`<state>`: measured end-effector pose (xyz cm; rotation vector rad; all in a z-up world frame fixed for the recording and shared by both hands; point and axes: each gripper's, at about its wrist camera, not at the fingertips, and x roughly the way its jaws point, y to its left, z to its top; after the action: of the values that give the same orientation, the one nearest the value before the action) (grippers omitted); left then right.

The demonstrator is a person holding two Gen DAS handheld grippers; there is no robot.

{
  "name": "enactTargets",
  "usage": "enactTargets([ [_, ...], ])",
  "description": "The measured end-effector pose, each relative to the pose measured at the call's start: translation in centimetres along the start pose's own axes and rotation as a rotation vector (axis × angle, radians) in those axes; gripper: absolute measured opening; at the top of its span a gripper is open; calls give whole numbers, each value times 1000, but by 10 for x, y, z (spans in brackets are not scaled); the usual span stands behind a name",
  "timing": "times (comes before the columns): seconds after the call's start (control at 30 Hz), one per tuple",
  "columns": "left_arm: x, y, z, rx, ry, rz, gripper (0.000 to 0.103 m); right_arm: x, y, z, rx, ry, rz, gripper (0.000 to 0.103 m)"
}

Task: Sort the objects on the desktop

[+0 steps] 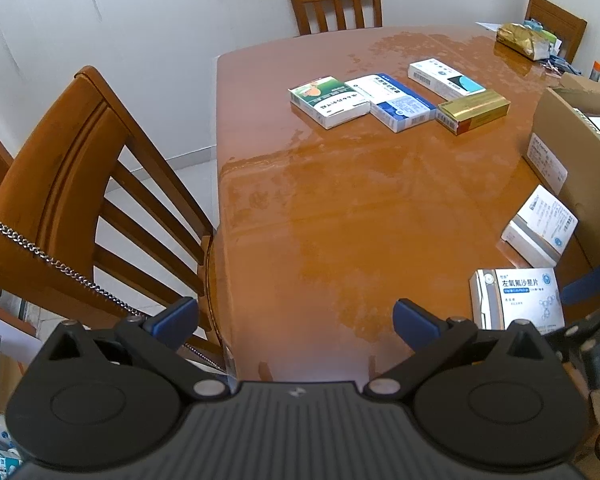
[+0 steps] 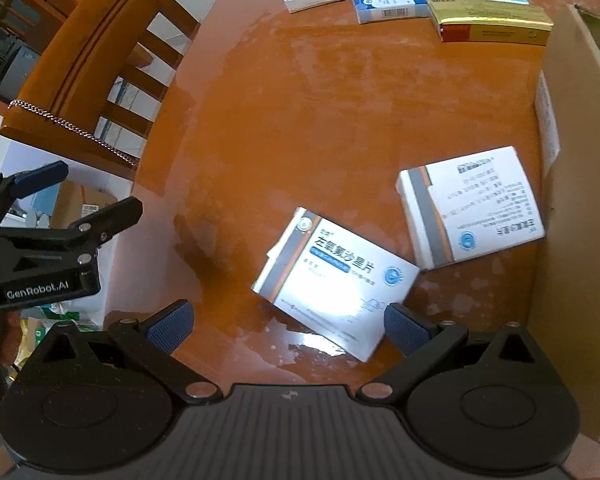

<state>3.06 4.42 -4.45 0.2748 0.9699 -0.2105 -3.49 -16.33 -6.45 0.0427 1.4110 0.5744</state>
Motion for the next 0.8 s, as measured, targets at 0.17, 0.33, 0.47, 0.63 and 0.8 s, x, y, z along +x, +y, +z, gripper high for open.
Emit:
enactTargets([
  [0.17, 3, 0, -1, 16, -2, -18, 103, -2, -2, -2, 42, -4, 7, 103],
  [0.33, 12, -4, 0, 44, 2, -34, 103, -4, -6, -5, 97, -8, 4, 103],
  [0.47, 21, -8, 3, 68, -1, -38, 103, -10, -9, -10, 140, -25, -13, 103],
  [0.63, 35, -19, 7, 127, -11, -51, 103, -20, -17, -18, 233, -44, -16, 103],
  [0.8, 43, -27, 3, 144, 3, -92, 103, -30, -26, -20, 332, -97, -21, 103],
])
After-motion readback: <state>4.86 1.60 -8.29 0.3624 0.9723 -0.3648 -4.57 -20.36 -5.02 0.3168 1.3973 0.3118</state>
